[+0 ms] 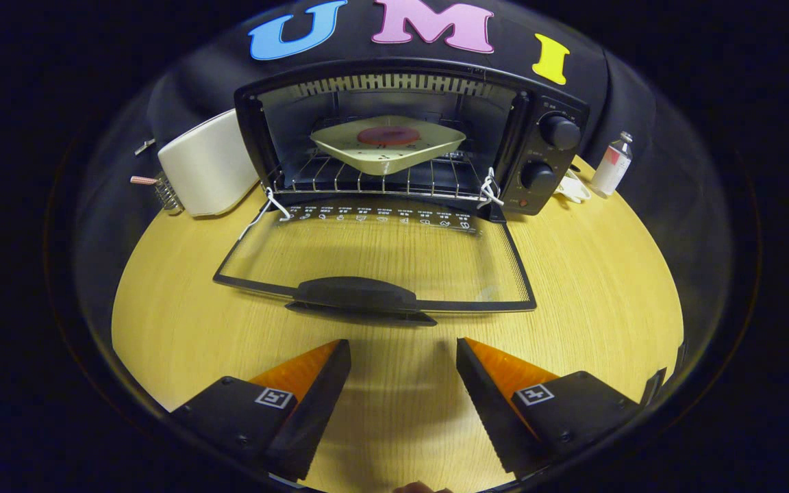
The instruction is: Open the toaster oven, put the food inside, and close the toaster oven door.
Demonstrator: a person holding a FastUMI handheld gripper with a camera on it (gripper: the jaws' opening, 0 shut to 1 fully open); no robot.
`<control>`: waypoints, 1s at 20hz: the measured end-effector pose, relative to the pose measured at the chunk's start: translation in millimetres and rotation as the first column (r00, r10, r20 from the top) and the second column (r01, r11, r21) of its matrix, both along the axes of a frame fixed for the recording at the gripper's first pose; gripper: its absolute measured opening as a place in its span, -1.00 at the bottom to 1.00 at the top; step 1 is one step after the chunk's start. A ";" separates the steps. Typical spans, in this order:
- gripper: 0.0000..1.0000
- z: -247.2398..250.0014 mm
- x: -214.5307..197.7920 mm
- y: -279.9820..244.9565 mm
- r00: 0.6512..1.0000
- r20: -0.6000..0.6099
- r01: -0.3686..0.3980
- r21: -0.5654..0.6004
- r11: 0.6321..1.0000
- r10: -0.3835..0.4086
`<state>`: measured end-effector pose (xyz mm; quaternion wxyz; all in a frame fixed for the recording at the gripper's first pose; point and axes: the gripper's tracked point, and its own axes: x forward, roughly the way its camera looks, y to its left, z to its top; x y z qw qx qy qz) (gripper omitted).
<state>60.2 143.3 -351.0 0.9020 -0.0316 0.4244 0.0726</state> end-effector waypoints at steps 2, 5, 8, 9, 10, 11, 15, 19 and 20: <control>1.00 -2.6 5.1 3.4 1.000 -0.009 0.009 0.005 1.000 -0.009; 0.99 0.2 16.7 10.5 1.000 0.004 0.008 -0.004 1.000 -0.008; 0.99 5.8 18.1 12.2 1.000 0.013 -0.021 -0.056 0.998 0.022; 0.99 10.8 17.5 12.5 0.999 0.028 -0.029 -0.064 0.998 0.031; 0.99 18.0 17.1 12.4 0.999 0.042 -0.029 -0.061 0.998 0.032; 0.99 24.7 15.5 12.5 0.999 0.049 -0.022 -0.050 0.999 0.024; 0.98 59.1 15.8 13.6 0.997 0.074 0.014 0.028 1.000 -0.016; 0.98 97.4 24.8 17.7 0.987 0.152 0.030 0.083 0.996 -0.043; 0.96 110.0 32.9 17.5 0.981 0.188 0.030 0.087 0.996 -0.046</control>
